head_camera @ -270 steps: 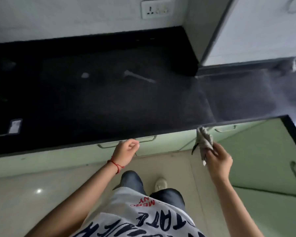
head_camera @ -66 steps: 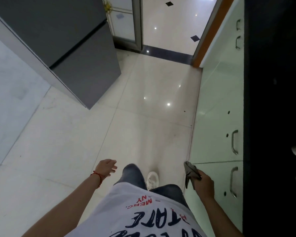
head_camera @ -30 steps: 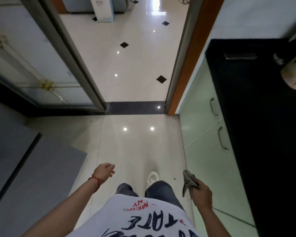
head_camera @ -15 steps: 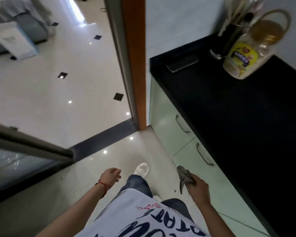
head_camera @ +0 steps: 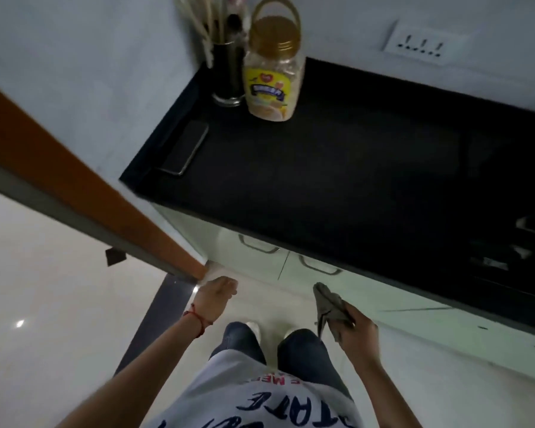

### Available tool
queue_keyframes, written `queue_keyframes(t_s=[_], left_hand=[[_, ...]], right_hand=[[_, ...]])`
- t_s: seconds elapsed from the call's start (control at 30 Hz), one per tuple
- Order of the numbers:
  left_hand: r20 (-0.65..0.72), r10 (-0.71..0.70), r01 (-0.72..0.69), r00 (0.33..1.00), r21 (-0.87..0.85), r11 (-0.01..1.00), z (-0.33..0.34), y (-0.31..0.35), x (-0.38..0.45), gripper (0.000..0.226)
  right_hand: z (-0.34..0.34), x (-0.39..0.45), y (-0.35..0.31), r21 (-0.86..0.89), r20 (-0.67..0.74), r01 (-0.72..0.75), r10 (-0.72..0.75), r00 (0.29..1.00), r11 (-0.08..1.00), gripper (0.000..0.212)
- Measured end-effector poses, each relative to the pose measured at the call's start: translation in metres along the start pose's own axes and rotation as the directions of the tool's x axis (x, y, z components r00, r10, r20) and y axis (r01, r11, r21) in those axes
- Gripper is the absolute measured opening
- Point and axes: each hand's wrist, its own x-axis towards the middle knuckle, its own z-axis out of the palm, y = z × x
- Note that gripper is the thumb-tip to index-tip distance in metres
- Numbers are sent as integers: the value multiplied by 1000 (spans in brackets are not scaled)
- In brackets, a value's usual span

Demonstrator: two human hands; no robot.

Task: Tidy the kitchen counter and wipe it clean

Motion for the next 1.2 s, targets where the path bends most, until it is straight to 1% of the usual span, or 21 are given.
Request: queue_keyframes(t_s=[0.1, 0.2, 0.3, 0.37, 0.4, 0.47, 0.53, 0.6, 0.67, 0.77, 0.87, 0.97, 1.07, 1.2], left_hand=[[53, 143, -144, 988, 16, 989, 10, 32, 12, 28], [29, 280, -280, 960, 5, 960, 24, 70, 25, 34], [-40, 420, -418, 907, 50, 907, 34, 105, 45, 44], [-70, 494, -483, 867, 130, 866, 38, 122, 61, 53], [-62, 519, -500, 853, 195, 844, 39, 131, 68, 58], [-39, 539, -499, 841, 329, 802, 39, 145, 84, 65], [-30, 535, -466, 845, 450, 762, 40, 155, 100, 70], [-14, 527, -423, 850, 578, 698, 41, 162, 117, 67], [12, 520, -395, 854, 664, 635, 42, 167, 133, 60], [50, 485, -361, 873, 733, 576, 42, 173, 156, 58], [96, 450, -340, 888, 795, 502, 40, 176, 173, 59], [96, 449, -322, 888, 828, 459, 43, 173, 178, 63], [75, 458, -304, 886, 840, 450, 47, 171, 179, 59], [53, 485, -295, 873, 849, 438, 47, 169, 182, 57]], right_hand=[[-15, -1, -19, 112, -81, 7, 2, 997, 994, 29], [-35, 11, -44, 212, -120, 61, -36, 992, 975, 35], [-54, 36, -68, 218, -148, 160, -130, 980, 963, 35], [-65, 56, -84, 198, -169, 224, -192, 967, 954, 35], [-71, 66, -93, 204, -180, 238, -203, 963, 950, 36], [-83, 88, -110, 210, -209, 270, -226, 951, 940, 36], [-92, 110, -129, 172, -221, 333, -293, 930, 927, 34], [-97, 134, -148, 113, -214, 379, -350, 912, 918, 31], [-98, 161, -164, 63, -222, 395, -374, 901, 916, 30], [-96, 201, -182, -13, -251, 375, -366, 896, 927, 34], [-93, 238, -198, -17, -272, 337, -329, 904, 941, 35], [-91, 274, -216, -69, -304, 335, -340, 890, 940, 36], [-87, 311, -238, -159, -349, 391, -422, 837, 906, 37], [-77, 361, -267, -346, -328, 432, -538, 776, 833, 39]])
